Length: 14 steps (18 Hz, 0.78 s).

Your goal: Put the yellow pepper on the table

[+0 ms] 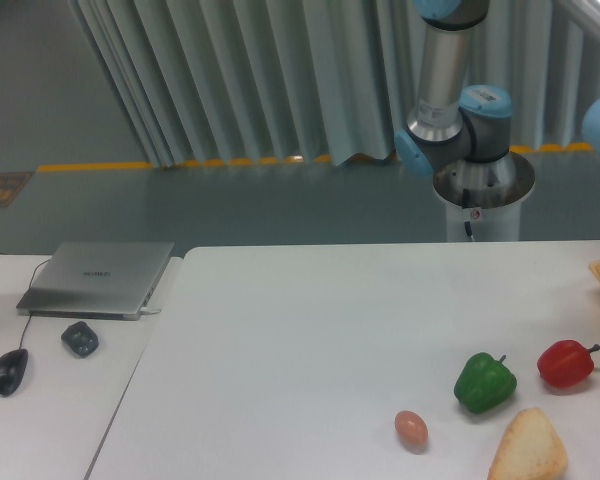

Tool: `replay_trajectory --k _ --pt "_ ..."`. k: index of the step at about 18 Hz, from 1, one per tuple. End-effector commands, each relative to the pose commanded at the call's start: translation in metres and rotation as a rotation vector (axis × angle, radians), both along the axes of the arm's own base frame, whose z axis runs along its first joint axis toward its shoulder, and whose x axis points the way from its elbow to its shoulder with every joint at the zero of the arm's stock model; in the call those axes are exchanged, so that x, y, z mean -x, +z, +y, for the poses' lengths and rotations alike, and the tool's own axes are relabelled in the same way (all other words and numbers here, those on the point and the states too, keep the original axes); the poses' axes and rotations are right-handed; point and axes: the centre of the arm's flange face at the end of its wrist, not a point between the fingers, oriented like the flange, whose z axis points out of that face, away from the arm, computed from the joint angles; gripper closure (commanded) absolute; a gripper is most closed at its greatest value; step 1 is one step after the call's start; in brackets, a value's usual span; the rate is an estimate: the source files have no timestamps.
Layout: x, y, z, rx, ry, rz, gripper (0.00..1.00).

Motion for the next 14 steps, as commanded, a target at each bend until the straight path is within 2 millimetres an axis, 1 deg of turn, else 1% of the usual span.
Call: replay_trajectory --k 3,7,11,14 --pt "0.006 -0.010 -0.010 0.019 -0.107 -0.031 0.00" --pt "0.015 -0.021 -0.036 0.027 -0.174 -0.069 0.00" --pt "0.010 -0.024 -0.041 0.042 -0.195 -0.109 0.00" --pt "0.003 -0.033 -0.044 0.068 -0.221 -0.130 0.00"
